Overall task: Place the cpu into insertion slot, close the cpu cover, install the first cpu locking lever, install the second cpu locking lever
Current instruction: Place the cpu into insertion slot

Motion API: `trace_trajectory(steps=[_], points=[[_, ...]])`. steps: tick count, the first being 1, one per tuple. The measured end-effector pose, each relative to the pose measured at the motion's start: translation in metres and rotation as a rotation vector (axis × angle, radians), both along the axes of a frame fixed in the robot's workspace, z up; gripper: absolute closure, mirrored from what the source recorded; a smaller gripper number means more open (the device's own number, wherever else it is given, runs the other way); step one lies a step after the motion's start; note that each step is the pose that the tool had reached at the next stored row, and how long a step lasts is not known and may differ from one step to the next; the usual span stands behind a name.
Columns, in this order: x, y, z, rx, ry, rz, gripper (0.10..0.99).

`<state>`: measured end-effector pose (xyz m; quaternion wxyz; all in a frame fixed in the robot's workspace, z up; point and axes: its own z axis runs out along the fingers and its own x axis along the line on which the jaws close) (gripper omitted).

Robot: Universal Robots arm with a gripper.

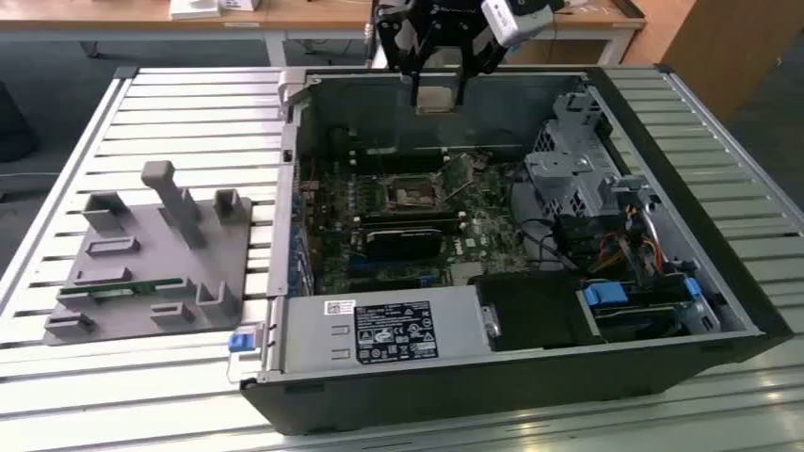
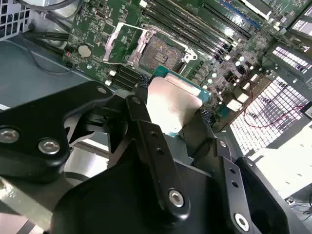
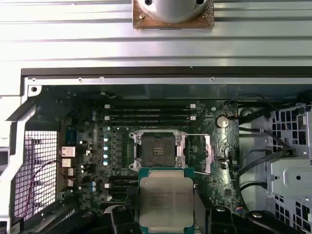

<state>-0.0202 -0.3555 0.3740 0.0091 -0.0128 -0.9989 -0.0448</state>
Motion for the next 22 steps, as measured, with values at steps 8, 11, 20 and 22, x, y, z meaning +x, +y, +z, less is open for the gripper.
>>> trace_trajectory(steps=[8, 11, 20, 22], points=[[0.0000, 0.0000, -0.0001, 0.000, 0.0000, -0.037, 0.549], [0.0000, 0.0000, -0.0002, 0.000, 0.0000, -0.074, 0.549], [0.0000, 0.0000, -0.0014, -0.002, -0.0003, -0.198, 0.549], [0.0000, 0.0000, -0.0023, -0.006, -0.0005, -0.222, 0.549]])
